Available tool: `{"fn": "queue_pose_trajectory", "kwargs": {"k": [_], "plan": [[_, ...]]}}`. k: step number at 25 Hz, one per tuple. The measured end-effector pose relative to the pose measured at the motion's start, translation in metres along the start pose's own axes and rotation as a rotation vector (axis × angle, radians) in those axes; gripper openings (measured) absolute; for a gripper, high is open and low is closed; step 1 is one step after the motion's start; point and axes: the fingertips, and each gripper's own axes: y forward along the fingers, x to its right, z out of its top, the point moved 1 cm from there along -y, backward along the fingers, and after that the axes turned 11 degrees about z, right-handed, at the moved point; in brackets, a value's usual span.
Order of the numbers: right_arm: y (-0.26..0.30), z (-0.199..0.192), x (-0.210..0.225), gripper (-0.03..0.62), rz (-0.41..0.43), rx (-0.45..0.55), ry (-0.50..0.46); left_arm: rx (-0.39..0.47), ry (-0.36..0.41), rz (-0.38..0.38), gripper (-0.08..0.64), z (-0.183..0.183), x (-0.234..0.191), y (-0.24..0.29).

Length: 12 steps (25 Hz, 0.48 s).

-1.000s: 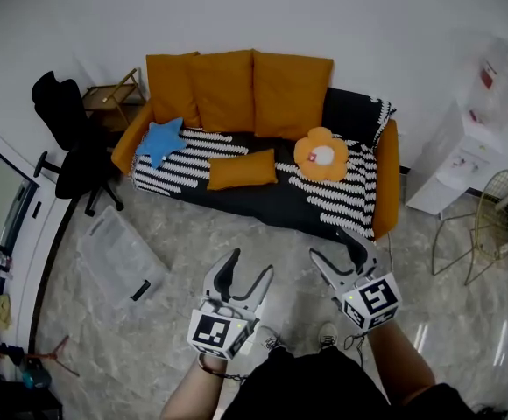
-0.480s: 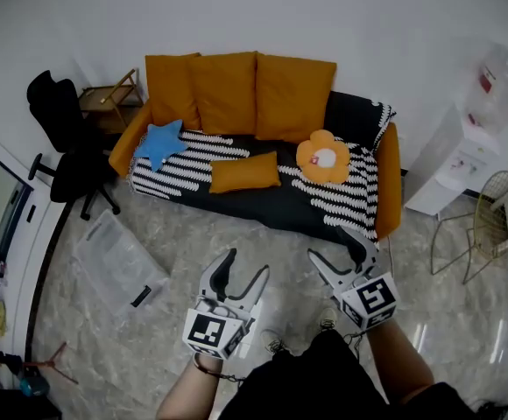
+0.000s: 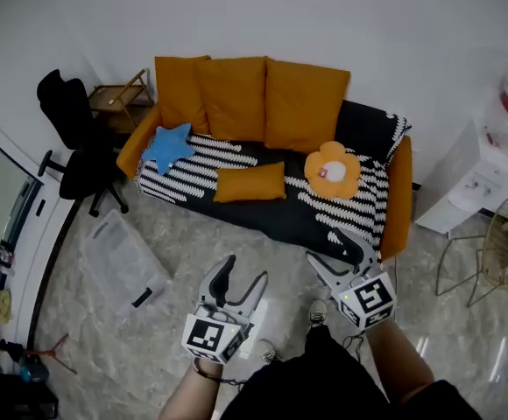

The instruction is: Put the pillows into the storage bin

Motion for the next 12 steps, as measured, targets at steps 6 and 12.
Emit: {"fn": "queue_pose_trajectory", "kwargs": {"k": [6, 12], "plan": [[0.007, -0.004, 0.063, 0.309, 0.064, 0.006, -0.011, 0.01, 0.004, 0.045, 0.276, 0.012, 0.022, 0.054], [0.002, -0.003, 0.119, 0.31, 0.077, 0.008, -0.011, 0.014, 0.012, 0.054, 0.276, 0.024, 0.047, 0.104]]}}
